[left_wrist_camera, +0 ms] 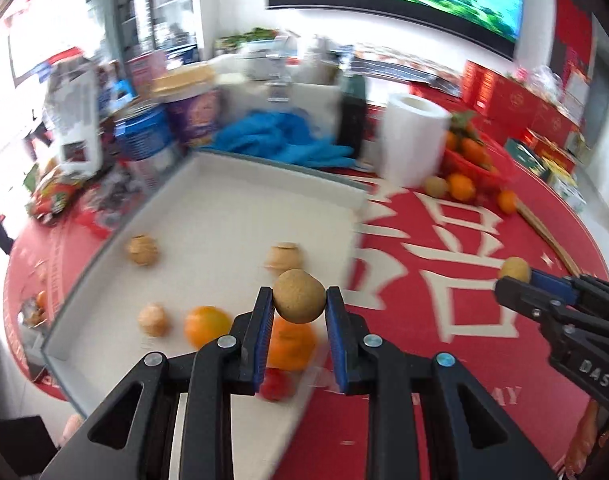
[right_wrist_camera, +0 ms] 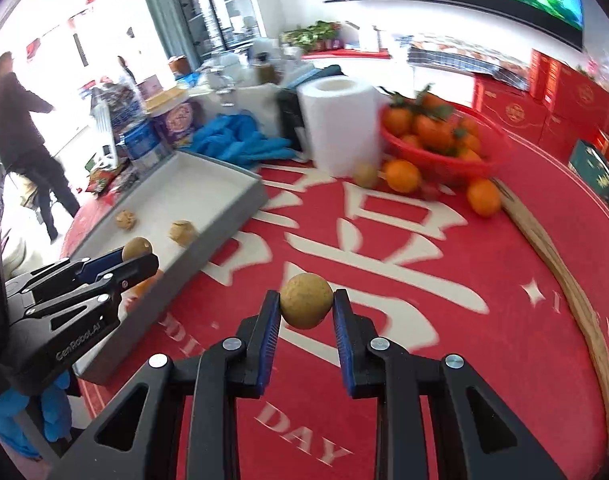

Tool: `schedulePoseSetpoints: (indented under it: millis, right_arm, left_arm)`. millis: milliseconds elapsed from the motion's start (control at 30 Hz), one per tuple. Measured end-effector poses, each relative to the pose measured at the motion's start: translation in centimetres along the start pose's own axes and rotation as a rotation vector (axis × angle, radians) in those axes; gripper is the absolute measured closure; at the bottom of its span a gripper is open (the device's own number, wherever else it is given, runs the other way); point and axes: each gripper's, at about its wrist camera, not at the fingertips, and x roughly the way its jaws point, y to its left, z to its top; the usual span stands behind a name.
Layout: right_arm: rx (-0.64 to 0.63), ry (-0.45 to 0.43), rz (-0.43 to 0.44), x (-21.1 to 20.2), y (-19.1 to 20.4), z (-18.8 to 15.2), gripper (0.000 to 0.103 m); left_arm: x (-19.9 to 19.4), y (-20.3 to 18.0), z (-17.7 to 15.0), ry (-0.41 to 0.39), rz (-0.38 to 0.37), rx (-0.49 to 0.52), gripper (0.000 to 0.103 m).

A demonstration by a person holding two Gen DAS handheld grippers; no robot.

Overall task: Organize fruits
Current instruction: 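Carry both kiwi fruits into the white tray and open both grippers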

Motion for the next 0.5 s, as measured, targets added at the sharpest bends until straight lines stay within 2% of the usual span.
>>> schedulePoseSetpoints:
  millis: [267,500]
  right_arm:
    - [-0.076,0.029,0.092,2.7,5.4,3.0,0.075]
    - [-0.128,0.046,0.117,4.7,8.6,4.7,0.075]
  left_arm:
    - [0.9,5.7,0.0,-0.003,0.080,-0.096,0.075]
    - [2.1,8.6,-0.3,0.012,0.094,-0.151,0.075]
